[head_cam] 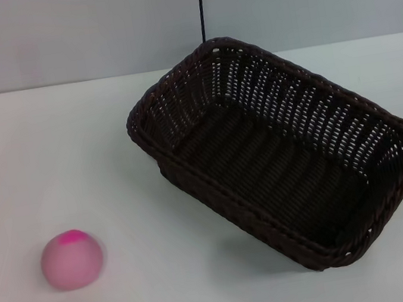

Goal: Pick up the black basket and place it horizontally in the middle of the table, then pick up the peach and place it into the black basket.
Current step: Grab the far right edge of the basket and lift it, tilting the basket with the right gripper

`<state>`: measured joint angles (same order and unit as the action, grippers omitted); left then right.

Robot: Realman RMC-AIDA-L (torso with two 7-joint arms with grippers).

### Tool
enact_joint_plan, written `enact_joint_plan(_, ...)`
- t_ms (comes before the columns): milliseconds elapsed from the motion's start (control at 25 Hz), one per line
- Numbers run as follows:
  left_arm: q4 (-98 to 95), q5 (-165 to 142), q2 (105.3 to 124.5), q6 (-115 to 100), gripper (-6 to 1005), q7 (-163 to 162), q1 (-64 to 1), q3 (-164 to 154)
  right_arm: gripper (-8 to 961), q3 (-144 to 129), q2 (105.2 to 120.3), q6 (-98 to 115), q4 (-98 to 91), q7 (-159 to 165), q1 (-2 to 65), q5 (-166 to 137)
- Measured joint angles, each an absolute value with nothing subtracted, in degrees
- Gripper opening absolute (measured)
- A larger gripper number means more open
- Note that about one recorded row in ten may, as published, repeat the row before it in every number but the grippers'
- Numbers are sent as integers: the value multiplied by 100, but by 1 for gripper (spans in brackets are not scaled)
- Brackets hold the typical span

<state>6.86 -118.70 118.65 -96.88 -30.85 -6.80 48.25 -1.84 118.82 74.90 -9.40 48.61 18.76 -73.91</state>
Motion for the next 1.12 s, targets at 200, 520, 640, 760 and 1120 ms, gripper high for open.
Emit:
enact_joint_plan(200,686,-11877,11865,-9704,861,-3085,-664,4825,501,-194,11882,7464,-940,4884,1880,-7397)
enact_joint_plan(520,686,-11882,11865,-9705,860,-3085,-650,4824,503,-410,11873,7583,-1004,4999,1877,-7472)
enact_joint_plan(640,685,-11883,11865,-9704,859,-3085,-650,4819,503,-942,11860,7796,-1406,5605,1842,-7479)
enact_joint_plan(760,685,-11885,11865,-9699,858,-3085,-651,4815,504,-1690,11855,8005,-2333,6899,1732,-7562)
enact_joint_plan(1120,749,-11905,11879,-9637,853,-3085,-701,4804,505,-2225,11592,9179,-5877,10435,2037,-10071)
